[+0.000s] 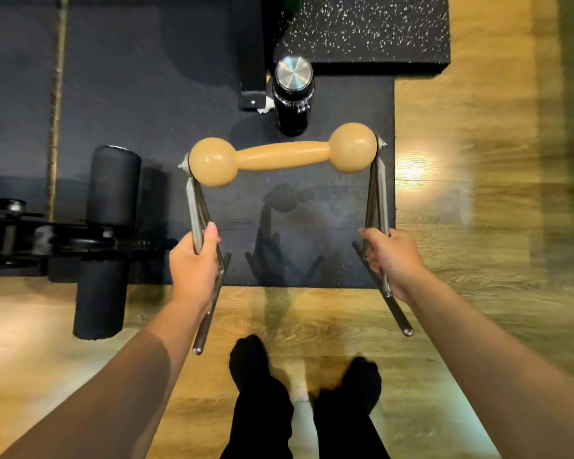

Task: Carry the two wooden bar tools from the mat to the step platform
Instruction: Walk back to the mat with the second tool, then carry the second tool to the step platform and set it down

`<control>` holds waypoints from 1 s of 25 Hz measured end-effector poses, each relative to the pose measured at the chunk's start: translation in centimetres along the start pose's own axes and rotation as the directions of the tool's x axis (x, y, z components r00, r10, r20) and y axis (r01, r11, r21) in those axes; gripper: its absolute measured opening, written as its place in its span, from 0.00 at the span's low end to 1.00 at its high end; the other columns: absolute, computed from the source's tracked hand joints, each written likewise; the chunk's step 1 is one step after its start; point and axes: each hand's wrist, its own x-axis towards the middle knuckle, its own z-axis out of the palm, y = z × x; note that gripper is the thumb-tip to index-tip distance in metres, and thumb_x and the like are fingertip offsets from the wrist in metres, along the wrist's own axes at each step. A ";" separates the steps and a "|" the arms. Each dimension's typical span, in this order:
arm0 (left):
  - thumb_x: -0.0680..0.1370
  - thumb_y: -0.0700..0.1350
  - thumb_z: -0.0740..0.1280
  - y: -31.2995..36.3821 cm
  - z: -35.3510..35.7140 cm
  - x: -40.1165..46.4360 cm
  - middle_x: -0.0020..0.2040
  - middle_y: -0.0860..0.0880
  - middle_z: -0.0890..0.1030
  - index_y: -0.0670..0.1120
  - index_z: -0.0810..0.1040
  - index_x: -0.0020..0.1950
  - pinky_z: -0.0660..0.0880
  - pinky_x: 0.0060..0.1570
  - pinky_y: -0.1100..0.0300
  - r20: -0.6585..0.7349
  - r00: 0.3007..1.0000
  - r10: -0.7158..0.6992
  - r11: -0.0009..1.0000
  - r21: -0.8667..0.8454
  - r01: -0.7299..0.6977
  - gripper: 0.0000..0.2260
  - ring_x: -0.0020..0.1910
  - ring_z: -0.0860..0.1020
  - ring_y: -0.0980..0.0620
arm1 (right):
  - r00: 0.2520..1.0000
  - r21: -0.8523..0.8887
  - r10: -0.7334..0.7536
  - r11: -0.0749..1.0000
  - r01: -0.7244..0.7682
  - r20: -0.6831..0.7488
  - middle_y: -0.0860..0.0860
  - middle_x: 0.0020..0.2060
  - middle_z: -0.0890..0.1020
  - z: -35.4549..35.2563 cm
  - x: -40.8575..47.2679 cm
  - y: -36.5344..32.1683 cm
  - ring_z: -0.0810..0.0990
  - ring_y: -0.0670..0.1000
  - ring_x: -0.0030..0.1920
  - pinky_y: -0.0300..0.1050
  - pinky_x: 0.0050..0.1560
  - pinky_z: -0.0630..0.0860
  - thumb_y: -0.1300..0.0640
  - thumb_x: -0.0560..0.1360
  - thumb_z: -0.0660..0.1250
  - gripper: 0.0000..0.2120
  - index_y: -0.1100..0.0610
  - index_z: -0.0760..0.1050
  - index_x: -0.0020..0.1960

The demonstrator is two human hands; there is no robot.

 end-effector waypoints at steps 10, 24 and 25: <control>0.84 0.59 0.62 19.8 -7.5 -10.0 0.27 0.56 0.66 0.48 0.80 0.50 0.57 0.21 0.65 0.063 0.994 0.084 0.979 -0.191 -0.070 0.16 0.22 0.60 0.58 | 0.986 0.065 -0.159 0.986 0.157 0.040 0.52 0.27 0.64 -5.2 -17.7 -16.0 0.61 0.49 0.26 0.47 0.29 0.56 0.56 0.79 0.69 0.10 0.57 0.67 0.47; 0.87 0.53 0.54 56.3 -23.8 -29.4 0.29 0.55 0.68 0.50 0.80 0.56 0.56 0.23 0.65 -0.065 0.859 0.508 0.805 -0.318 -0.500 0.16 0.22 0.58 0.57 | 0.757 0.217 -0.650 0.750 0.625 0.065 0.46 0.23 0.61 -12.8 -50.1 -43.0 0.57 0.48 0.22 0.41 0.24 0.53 0.56 0.78 0.70 0.14 0.52 0.65 0.41; 0.87 0.54 0.54 58.5 -25.1 -30.7 0.29 0.55 0.68 0.50 0.80 0.56 0.56 0.22 0.65 -0.084 0.842 0.533 0.786 -0.318 -0.530 0.16 0.22 0.58 0.57 | 0.735 0.229 -0.676 0.726 0.649 0.061 0.47 0.23 0.61 -13.0 -52.0 -44.6 0.57 0.48 0.22 0.40 0.24 0.53 0.56 0.78 0.70 0.14 0.52 0.65 0.41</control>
